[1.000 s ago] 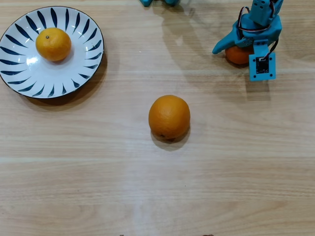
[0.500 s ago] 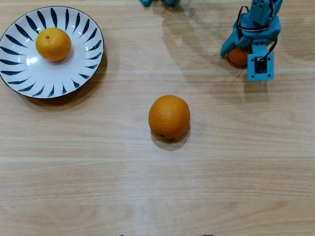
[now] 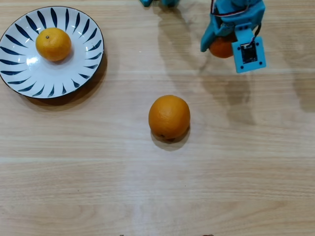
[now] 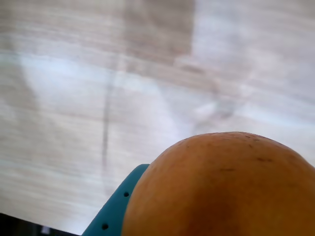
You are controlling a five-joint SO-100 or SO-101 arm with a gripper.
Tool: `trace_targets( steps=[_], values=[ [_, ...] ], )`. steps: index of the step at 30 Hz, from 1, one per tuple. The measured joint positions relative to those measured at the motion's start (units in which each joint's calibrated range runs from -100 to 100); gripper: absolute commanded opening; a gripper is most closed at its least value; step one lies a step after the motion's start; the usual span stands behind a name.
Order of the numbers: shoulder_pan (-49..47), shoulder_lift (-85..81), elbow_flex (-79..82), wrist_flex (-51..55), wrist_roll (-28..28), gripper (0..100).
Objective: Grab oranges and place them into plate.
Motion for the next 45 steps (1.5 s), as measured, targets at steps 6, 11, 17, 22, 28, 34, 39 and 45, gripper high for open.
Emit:
trace_targets(
  steps=[6,11,17,22,28,34,39,45],
  values=[
    [14.9,-9.7,1.5,0.1,13.5,29],
    [28.2,-14.4,1.5,0.1,25.3,29],
    [44.3,-15.1,1.6,-0.7,37.5,29],
    [55.8,-15.2,5.9,-5.3,42.5,29],
    [61.5,-14.6,19.6,-18.4,43.1,29],
    [61.4,-10.7,27.5,-27.1,42.8,29],
    [61.4,-9.2,29.2,-27.9,40.8,29],
    [61.4,-9.3,29.8,-28.1,38.6,48]
  ],
)
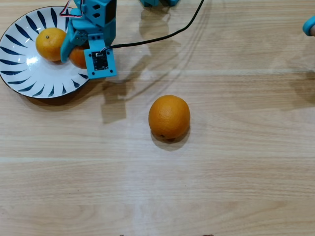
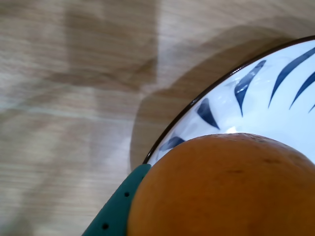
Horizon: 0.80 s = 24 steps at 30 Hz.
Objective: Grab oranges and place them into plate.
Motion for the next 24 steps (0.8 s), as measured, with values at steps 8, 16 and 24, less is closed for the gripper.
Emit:
trace_targets(
  steps=[8,16,24],
  values=[
    [0.3,-0.1,1.4,0.3,-2.6,44],
    [-4.9,-5.3,-0.4,1.2,-3.3,7],
    [-19.6,-12.3,-17.8,16.8,-12.1,2]
  ],
)
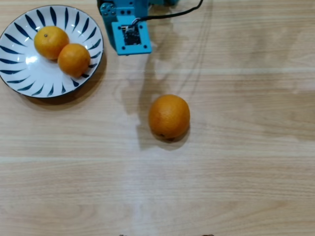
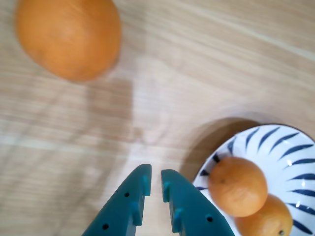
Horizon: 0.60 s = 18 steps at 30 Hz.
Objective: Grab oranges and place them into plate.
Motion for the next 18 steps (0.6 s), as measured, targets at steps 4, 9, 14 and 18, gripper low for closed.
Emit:
trace_targets(
  steps=[4,9,14,18],
  values=[
    [-8.2,0.9,-13.2,10.9,-7.7,2],
    [-13.8,9.5,-29.2,14.0,-10.9,2],
    [-16.5,22.2,-44.1,14.0,-11.3,2],
    [-17.1,30.0,-45.9,14.0,-13.1,2]
  ],
)
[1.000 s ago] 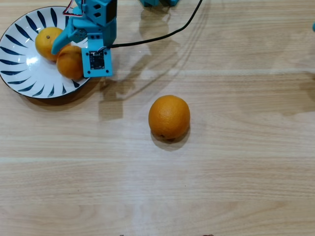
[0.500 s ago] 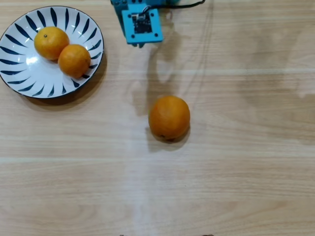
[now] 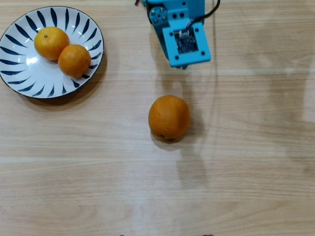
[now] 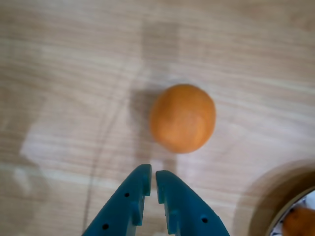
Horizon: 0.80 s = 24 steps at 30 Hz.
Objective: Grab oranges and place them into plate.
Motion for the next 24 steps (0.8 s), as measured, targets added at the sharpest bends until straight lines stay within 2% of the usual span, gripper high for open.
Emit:
trace_targets(
  steps=[7,9,11,14,16,24],
  values=[
    [0.3,8.1,0.0,-0.1,-0.9,2],
    [0.0,8.9,0.0,-0.1,-0.9,6],
    [0.0,9.6,0.0,-0.1,-0.9,15],
    [0.1,9.6,0.0,-0.1,-1.8,35],
    [-0.1,9.6,0.0,-0.3,-2.6,45],
    [-2.4,10.7,0.0,-0.3,-6.0,45]
  ],
)
